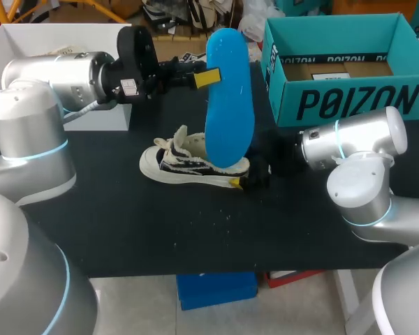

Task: Take the shoe out of the shoebox, open the shoe tongue, remove and reinsert the insole, then place the shoe into the shoebox

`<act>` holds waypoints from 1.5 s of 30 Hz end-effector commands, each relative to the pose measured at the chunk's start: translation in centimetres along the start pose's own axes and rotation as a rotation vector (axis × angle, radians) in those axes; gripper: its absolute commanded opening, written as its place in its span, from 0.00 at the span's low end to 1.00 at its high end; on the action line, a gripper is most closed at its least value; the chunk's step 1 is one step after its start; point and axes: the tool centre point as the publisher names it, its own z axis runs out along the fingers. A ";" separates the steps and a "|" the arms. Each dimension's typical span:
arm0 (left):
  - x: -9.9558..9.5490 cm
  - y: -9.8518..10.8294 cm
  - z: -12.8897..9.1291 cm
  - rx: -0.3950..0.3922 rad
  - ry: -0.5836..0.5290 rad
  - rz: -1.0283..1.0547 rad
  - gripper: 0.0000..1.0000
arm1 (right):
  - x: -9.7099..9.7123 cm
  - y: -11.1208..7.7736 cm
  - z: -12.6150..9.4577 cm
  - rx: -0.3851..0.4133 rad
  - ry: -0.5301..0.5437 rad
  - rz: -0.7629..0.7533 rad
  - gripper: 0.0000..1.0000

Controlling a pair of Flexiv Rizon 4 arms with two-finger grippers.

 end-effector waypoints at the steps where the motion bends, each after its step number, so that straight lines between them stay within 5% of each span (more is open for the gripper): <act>1: 0.5 0.0 -0.2 -0.004 -0.066 -0.003 0.00 | 0.0 -0.1 0.2 0.002 -0.001 0.001 0.00; 9: 0.4 -0.1 -0.4 -0.011 -0.079 -0.002 0.00 | 0.0 -0.1 0.2 0.002 -0.001 0.001 0.00; 10: 0.4 -0.1 -0.4 -0.011 -0.079 -0.002 0.00 | 0.0 -0.1 0.2 0.002 -0.001 0.001 0.07; 12: 0.4 -0.1 -0.4 -0.011 -0.079 -0.002 0.00 | 0.0 -0.1 0.2 0.002 -0.001 0.001 0.42; 13: 0.4 -0.1 -0.4 -0.011 -0.079 -0.002 0.00 | 0.0 -0.1 0.1 0.006 0.005 0.004 0.81; 14: 0.4 -0.1 -0.4 -0.011 -0.079 -0.002 0.00 | 0.0 0.0 -0.1 0.007 0.007 0.005 1.00; 16: 0.4 -0.1 -0.4 -0.011 -0.079 -0.002 0.00 | -0.1 0.3 -0.7 0.037 0.010 -0.011 1.00; 22: 0.4 -0.1 -0.4 -0.011 -0.079 -0.002 0.00 | -0.5 1.3 -3.1 0.303 -0.004 -0.093 1.00; 31: 0.4 -0.1 -0.4 -0.011 -0.079 -0.002 0.00 | -0.5 1.2 -4.8 0.827 -0.032 -0.112 1.00; 45: 0.4 -0.1 -0.4 -0.011 -0.079 -0.002 0.00 | -0.3 2.6 -3.5 1.139 -0.055 -0.139 1.00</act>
